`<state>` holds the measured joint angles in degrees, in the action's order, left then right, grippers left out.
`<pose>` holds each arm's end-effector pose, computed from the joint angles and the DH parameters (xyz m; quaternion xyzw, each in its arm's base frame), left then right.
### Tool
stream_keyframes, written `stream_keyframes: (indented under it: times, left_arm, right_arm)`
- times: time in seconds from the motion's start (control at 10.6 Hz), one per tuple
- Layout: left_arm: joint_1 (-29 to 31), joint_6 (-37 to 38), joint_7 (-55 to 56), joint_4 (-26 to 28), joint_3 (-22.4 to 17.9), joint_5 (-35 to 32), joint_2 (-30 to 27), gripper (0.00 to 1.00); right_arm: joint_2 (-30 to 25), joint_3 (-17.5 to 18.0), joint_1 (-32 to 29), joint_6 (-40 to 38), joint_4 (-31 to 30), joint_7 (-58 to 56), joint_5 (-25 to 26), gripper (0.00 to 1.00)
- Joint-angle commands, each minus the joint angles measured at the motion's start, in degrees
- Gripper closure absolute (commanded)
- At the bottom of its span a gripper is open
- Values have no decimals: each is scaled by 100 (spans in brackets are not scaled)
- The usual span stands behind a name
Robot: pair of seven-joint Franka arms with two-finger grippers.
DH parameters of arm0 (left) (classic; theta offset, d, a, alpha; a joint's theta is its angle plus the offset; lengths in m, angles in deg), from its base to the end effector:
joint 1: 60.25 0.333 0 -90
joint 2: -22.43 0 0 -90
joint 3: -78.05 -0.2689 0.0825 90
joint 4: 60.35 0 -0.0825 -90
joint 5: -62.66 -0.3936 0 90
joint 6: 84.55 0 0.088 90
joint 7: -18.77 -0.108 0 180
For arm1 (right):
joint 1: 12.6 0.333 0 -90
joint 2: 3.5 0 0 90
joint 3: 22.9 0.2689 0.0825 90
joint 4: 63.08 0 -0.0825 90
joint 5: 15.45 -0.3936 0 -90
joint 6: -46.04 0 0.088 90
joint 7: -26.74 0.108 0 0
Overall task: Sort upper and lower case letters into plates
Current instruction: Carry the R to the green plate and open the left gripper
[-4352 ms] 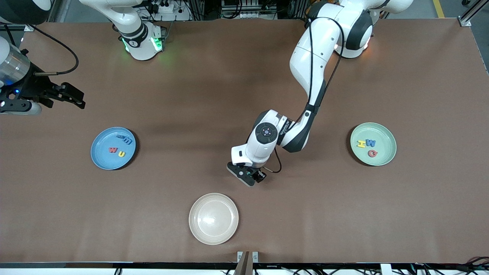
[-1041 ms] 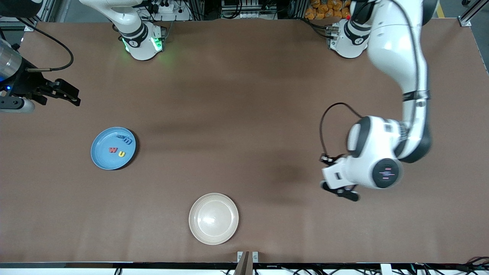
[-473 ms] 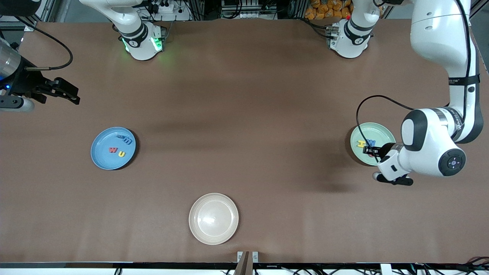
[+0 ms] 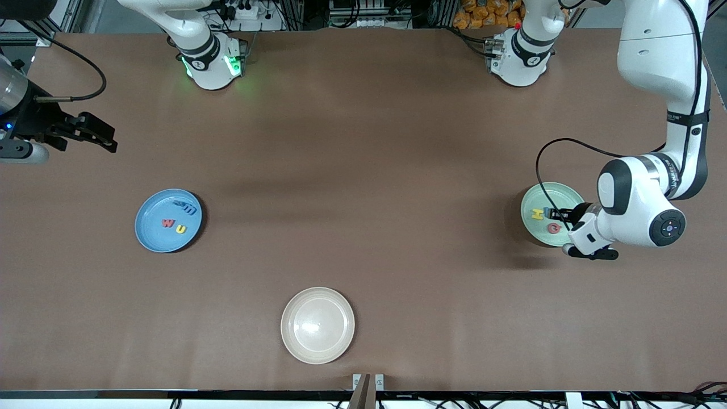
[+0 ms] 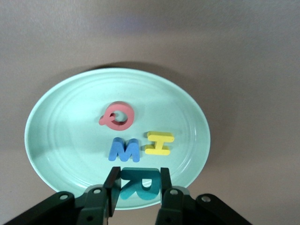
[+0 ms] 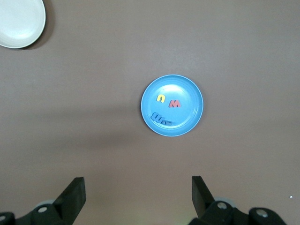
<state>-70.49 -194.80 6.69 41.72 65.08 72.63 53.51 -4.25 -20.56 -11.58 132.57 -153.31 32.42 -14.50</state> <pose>0.5944 0.0144 0.1851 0.9810 -0.0393 -0.1861 0.0387 0.5533 0.0307 0.5767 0.9994 -0.0205 -0.0250 0.0106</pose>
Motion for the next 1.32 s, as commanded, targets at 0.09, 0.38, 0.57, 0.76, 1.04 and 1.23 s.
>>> stream_keyframes:
  times: [0.09, 0.38, 0.57, 0.76, 1.04, 1.23]
  left_arm:
    - [100, -365, -40, 419, 93, -171, -199, 0]
    - [101, -296, -40, 314, 84, -171, -251, 0]
    - [31, -43, 39, -132, 102, -163, -322, 0]
    - [-22, 484, 92, -677, 102, -101, -331, 0]
    - [-39, 995, 285, -1162, 110, -92, -471, 0]
    - [-40, 1285, 740, -1286, 181, -84, -751, 0]
  right_arm:
    - [127, 20, 21, -241, 216, 64, 64, 0]
    - [119, 29, 21, -286, 216, 73, 64, 0]
    - [110, 29, 30, -286, 198, 73, 64, 0]
    - [92, 29, 30, -286, 190, 73, 64, 0]
    - [57, 29, 12, -286, 110, 73, 55, 0]
    - [57, 29, 12, -277, 110, 73, 55, 0]
